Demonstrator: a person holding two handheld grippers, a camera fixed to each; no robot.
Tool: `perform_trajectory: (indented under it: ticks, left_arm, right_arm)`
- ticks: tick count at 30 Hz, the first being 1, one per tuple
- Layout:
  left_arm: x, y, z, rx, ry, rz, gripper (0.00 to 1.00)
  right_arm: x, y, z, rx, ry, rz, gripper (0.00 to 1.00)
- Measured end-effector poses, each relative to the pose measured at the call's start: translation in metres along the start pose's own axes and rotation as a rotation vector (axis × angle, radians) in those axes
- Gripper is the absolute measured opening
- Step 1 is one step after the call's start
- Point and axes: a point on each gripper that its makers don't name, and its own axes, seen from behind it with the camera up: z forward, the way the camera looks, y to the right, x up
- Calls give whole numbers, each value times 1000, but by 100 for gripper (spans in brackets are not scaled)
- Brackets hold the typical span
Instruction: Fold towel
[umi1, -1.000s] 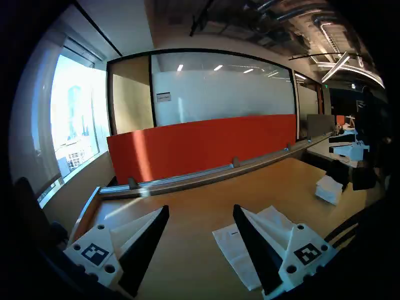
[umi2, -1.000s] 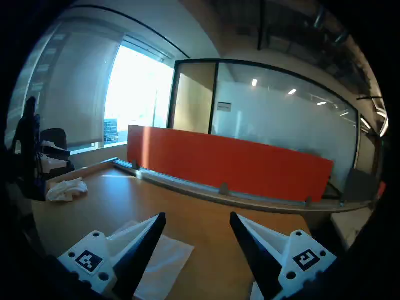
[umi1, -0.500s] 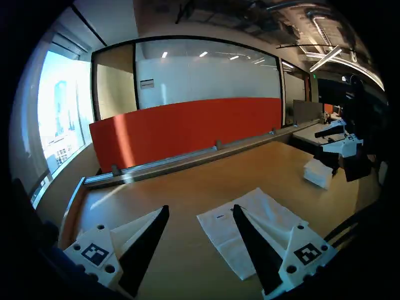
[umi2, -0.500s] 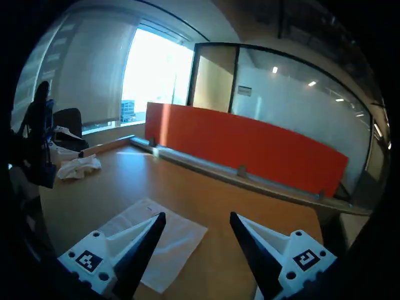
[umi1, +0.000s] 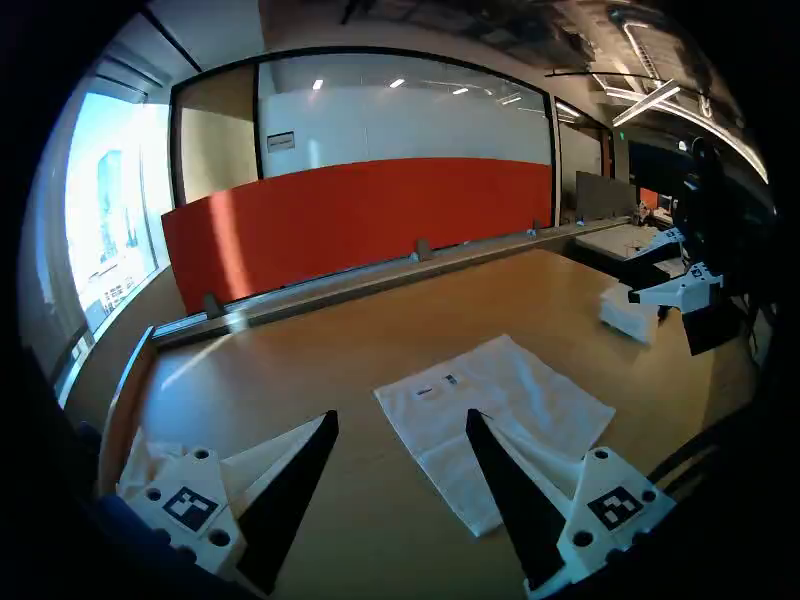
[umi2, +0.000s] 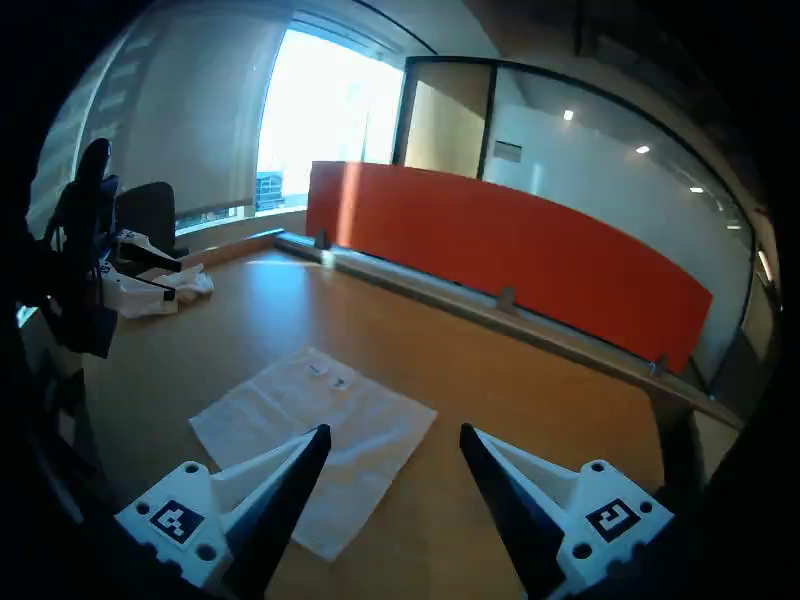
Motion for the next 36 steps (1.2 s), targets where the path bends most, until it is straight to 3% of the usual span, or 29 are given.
perform_trajectory:
  ticks: [22, 36]
  left_arm:
    - [-105, 48, 30, -120, -186, 29, 95]
    - [-152, 75, 45, -192, -282, 32, 95]
  right_arm:
    - [-105, -37, 32, 78, -163, -13, 100]
    - [-164, -60, 39, 131, -267, -14, 100]
